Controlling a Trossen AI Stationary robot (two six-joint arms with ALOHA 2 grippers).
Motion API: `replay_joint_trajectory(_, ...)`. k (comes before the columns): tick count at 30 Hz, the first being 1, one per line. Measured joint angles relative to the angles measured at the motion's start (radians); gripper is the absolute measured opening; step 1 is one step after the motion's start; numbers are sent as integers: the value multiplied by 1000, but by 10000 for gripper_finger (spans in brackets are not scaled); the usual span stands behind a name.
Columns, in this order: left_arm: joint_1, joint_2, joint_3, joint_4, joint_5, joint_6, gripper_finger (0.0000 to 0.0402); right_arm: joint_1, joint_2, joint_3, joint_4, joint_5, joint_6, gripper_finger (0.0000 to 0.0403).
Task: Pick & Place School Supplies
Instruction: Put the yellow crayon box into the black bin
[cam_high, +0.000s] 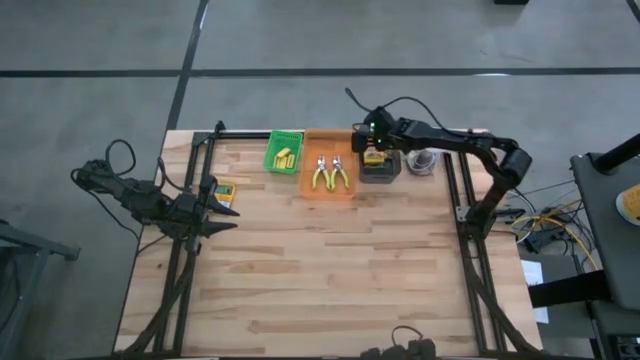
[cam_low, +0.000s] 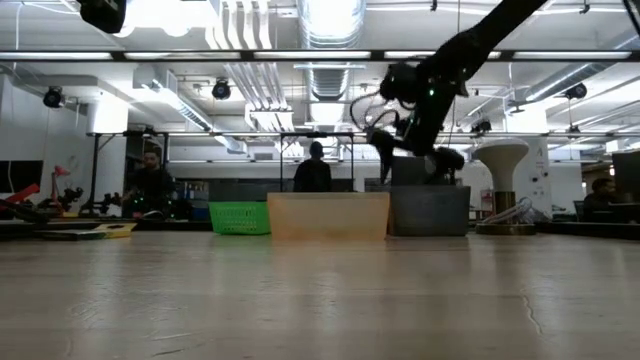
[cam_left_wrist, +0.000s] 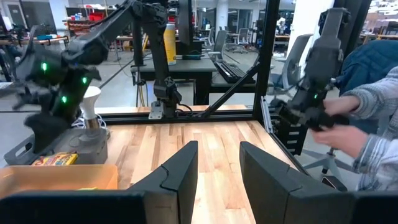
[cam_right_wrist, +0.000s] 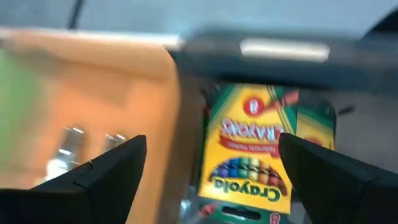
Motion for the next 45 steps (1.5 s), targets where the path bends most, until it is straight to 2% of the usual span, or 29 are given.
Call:
replay_joint_trajectory(5, 0, 0, 0, 0, 0, 0, 124, 2, -96, 29, 3, 8, -63, 348)
replay_joint_trajectory(11, 0, 0, 0, 0, 0, 0, 124, 41, -222, 71, 10, 8, -256, 340)
replay_joint_trajectory(19, 0, 0, 0, 0, 0, 0, 124, 197, -360, 56, 240, -34, -524, 349)
replay_joint_trajectory(27, 0, 0, 0, 0, 0, 0, 124, 311, -370, 15, 522, -68, -592, 349)
replay_joint_trajectory(33, 0, 0, 0, 0, 0, 0, 124, 350, -316, 4, 514, -119, -611, 354)
replay_joint_trajectory(36, 0, 0, 0, 0, 0, 0, 124, 356, -310, 4, 515, -220, -611, 353)
replay_joint_trajectory(41, 0, 0, 0, 0, 0, 0, 124, 347, -358, -37, 530, -525, -756, 342)
replay_joint_trajectory(43, 0, 0, 0, 0, 0, 0, 124, 341, -399, -88, 597, -585, -755, 336)
replay_joint_trajectory(45, 0, 0, 0, 0, 0, 0, 124, 336, -448, -154, 674, -592, -728, 330)
